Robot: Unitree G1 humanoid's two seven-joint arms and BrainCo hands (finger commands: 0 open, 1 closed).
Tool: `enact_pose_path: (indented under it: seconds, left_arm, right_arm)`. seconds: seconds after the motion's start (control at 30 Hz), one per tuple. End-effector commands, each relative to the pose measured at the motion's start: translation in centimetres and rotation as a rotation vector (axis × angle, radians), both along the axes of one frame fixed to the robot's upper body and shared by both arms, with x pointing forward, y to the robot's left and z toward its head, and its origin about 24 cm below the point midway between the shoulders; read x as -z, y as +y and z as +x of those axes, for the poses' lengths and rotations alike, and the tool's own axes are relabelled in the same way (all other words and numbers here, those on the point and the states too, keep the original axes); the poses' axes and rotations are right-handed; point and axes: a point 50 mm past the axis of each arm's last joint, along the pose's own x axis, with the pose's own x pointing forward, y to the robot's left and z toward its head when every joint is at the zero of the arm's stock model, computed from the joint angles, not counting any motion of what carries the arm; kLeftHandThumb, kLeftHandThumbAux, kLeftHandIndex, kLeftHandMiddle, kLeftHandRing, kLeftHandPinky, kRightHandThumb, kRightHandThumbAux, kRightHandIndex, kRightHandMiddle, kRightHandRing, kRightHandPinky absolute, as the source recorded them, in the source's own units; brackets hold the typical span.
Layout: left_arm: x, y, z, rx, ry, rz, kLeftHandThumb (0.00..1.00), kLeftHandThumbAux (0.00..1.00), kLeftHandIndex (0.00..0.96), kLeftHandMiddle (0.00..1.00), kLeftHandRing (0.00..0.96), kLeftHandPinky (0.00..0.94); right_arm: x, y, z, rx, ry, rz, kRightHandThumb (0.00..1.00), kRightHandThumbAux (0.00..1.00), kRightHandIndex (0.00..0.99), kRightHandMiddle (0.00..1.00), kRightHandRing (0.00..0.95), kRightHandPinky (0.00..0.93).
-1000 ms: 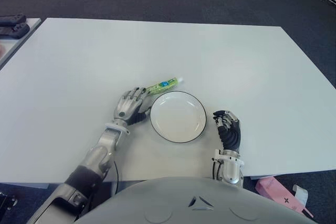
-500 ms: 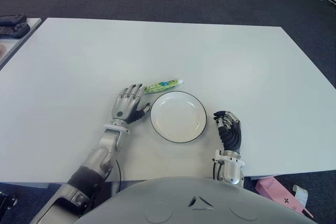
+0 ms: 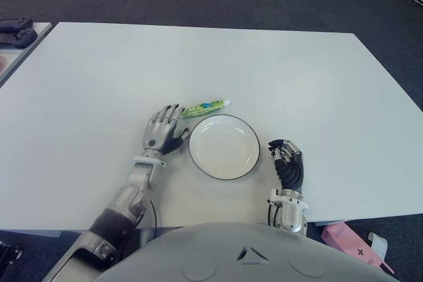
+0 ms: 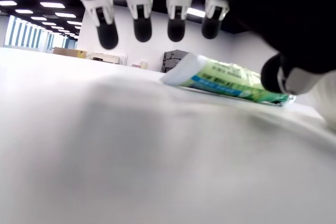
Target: Put the toothpaste on the table into the plate.
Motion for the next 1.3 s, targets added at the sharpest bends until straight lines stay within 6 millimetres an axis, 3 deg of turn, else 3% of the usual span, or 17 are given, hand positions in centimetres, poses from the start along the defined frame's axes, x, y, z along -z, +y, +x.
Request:
enact_pose_path:
  seconds: [0.03,0.37,0.9,1.3]
  left_arm:
    - [0.7,-0.4,-0.5,-0.003,-0.008,-0.021,0.497,0.34,0.0,0.03,0.064,0.16]
    - [0.5,-0.7,0.1,-0.01,-0.105,-0.028,0.489,0.367,0.0,0.034,0.081,0.203]
    - [0.3,-1.1,1.6,0.115,-0.015,0.065,0.475,0.376,0.0,0.048,0.051,0.099]
    - [0.2,-1.3,3.9,0.234,0.077,0.179,0.482,0.334,0.0,0.046,0.038,0.095]
  right_arm:
    - [0.4,0.1,-0.1,0.003,0.033,0.011,0.703,0.73,0.425,0.467,0.457,0.448]
    - [0.4,0.3,0.0,0.005,0.038,0.012,0.704,0.73,0.424,0.465,0.458,0.445]
    - [0.4,0.4,0.1,0.013,0.039,0.017,0.706,0.729,0.425,0.467,0.461,0.459]
    - [0.5,0.3,0.1,0.007,0.038,0.008,0.705,0.729,0.425,0.466,0.454,0.443]
